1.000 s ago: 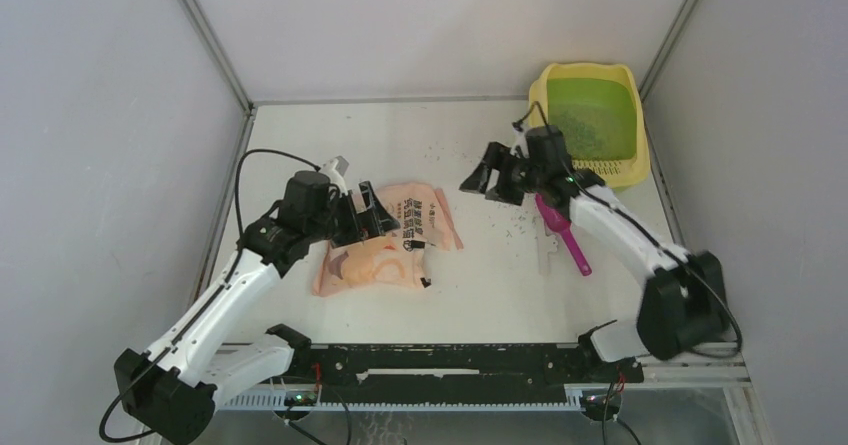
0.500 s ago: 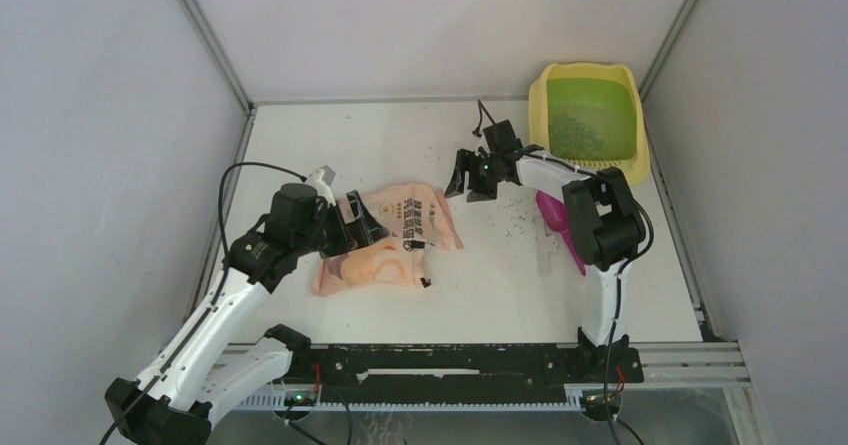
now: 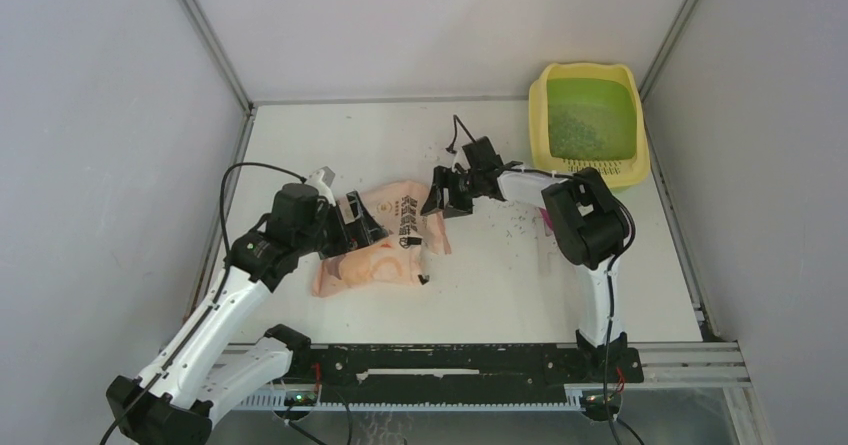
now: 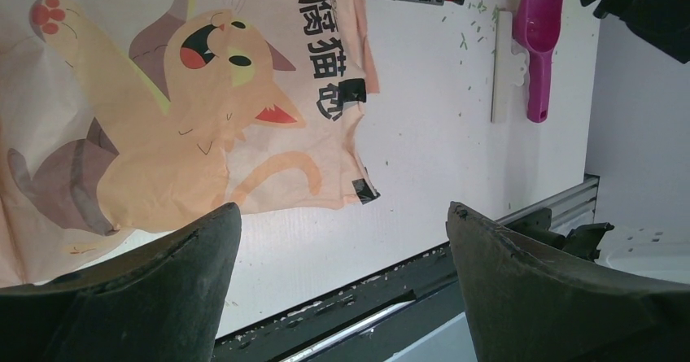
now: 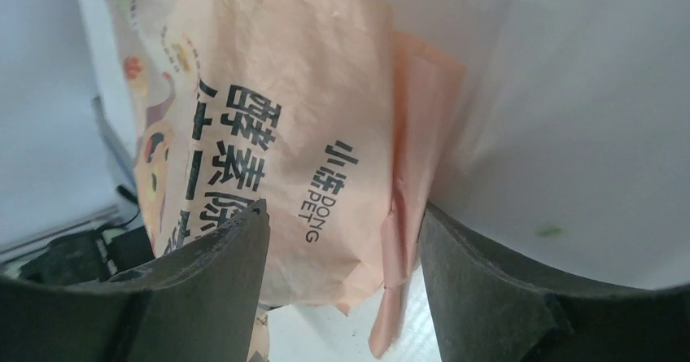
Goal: Fill the litter box with clean litter
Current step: Close the cat litter bag at the center of the board.
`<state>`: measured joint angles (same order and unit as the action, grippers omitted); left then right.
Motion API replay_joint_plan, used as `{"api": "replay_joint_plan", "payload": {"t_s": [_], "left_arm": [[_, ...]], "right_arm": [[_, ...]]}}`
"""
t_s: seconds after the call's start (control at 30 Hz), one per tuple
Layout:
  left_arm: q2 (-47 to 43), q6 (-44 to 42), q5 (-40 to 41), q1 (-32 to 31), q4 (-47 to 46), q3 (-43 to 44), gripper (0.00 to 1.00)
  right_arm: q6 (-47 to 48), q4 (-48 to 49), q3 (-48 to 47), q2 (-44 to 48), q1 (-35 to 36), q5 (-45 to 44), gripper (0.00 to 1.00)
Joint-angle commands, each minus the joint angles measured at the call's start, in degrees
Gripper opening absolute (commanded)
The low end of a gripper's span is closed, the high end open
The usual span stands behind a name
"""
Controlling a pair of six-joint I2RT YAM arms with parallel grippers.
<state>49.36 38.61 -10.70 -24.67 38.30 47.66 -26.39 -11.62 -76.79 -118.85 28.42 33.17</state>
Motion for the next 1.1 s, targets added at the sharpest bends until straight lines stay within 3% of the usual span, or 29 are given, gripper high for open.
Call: {"api": "replay_joint_plan", "payload": {"t_s": [0.0, 0.13, 0.27, 0.4, 0.6, 0.7, 0.97, 1.07], "left_arm": [[-0.14, -0.47, 0.34, 0.43, -0.74, -0.28, 1.00], [-0.32, -0.46, 0.47, 0.50, -0.74, -0.40, 1.00], [-0.40, -0.47, 0.45, 0.49, -0.50, -0.33, 1.00], [-0.69, -0.55, 0.44, 0.58, -0.35, -0.29, 1.00], [-1.52, -0.82, 0.61, 1.00, 0.31, -0.12, 1.00], [-1.93, -0.82, 0.63, 1.31, 0.73, 0.63, 1.00], [-3.75, -0.83, 0.31, 2.28, 2.35, 4.71, 1.00], [-5.03, -0.64, -0.12, 2.55, 2.35, 5.22, 1.00]], "right_arm": [[-4.86, 9.14, 3.37, -3.04, 1.43, 8.70, 0.74], [-8.68, 17.61, 6.42, -3.57, 1.35, 13.26, 0.65], [-12.06, 23.15, 7.93, -2.11, 0.78, 15.09, 0.43], [-15.79, 28.54, 8.51, 0.60, 0.41, 16.10, 0.31], [-17.63, 28.63, 8.27, 9.03, -0.37, 15.25, 0.02], [-14.87, 19.86, 4.39, 13.93, -1.13, 13.81, 0.00], [0.24, -20.00, -22.92, 16.88, -0.70, 8.87, 0.00], [3.01, -28.83, -31.23, 16.29, -0.54, 7.37, 0.00]]}}
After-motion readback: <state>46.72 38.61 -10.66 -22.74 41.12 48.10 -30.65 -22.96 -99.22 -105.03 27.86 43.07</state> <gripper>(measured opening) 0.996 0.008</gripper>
